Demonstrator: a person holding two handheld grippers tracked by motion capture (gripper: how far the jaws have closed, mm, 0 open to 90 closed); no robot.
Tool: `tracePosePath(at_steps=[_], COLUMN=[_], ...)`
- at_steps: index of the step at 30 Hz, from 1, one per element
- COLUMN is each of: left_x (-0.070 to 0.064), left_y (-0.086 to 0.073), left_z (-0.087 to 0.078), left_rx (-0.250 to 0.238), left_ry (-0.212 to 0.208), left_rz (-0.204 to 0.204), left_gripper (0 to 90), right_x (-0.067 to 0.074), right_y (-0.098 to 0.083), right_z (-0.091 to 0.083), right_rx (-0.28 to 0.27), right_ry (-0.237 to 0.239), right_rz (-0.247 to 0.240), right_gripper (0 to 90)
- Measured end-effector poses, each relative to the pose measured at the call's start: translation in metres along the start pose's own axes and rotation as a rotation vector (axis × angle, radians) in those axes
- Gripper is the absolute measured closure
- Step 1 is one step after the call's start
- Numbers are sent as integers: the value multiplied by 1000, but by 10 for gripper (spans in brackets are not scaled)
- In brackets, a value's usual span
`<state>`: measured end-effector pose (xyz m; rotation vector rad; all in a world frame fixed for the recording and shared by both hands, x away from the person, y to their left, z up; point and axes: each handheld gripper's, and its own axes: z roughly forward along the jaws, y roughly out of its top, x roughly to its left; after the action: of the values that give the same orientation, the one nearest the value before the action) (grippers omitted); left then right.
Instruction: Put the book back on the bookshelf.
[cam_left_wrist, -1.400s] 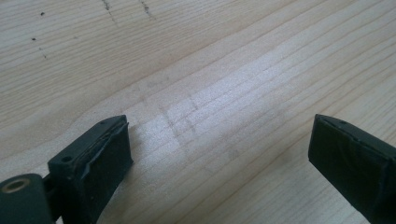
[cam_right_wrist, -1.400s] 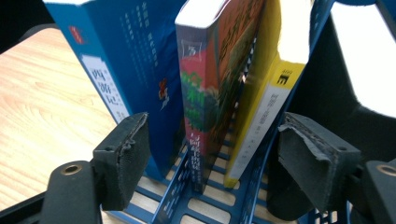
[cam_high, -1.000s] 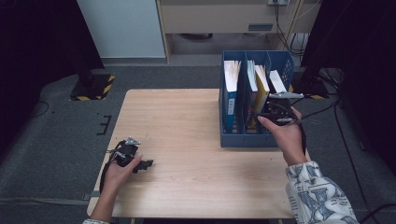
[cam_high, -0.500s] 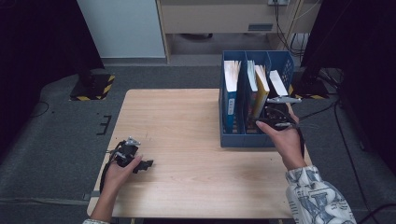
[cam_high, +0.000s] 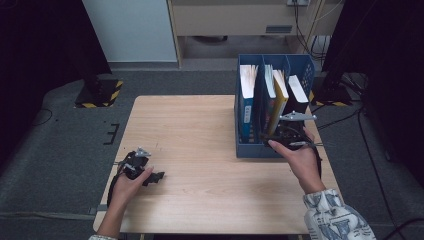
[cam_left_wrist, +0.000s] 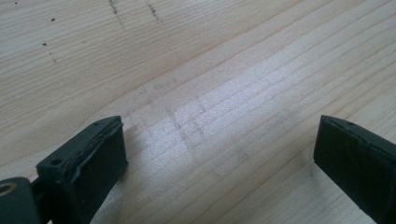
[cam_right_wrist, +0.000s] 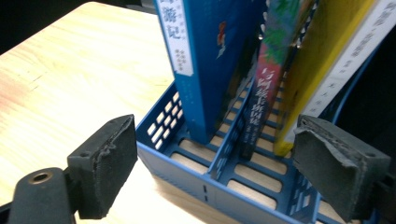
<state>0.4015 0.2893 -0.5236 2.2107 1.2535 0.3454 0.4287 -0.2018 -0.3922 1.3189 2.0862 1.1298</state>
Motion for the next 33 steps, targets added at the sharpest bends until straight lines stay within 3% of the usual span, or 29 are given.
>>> tracePosePath(at_steps=[7,20,33], left_x=[-2,-5,-5], left_y=[-1,-4,-9], left_z=[1,3,3], left_rx=[-5,-14,-62], left_ry=[13,30,35], left_rz=[12,39,37], left_gripper=[16,2,0], right_x=[11,35,51], right_y=[-11,-38,-71], right_z=[0,-4,5], right_rx=[8,16,53], right_ry=[26,87,130], right_rz=[3,-34,-51], right_gripper=[110,77,77])
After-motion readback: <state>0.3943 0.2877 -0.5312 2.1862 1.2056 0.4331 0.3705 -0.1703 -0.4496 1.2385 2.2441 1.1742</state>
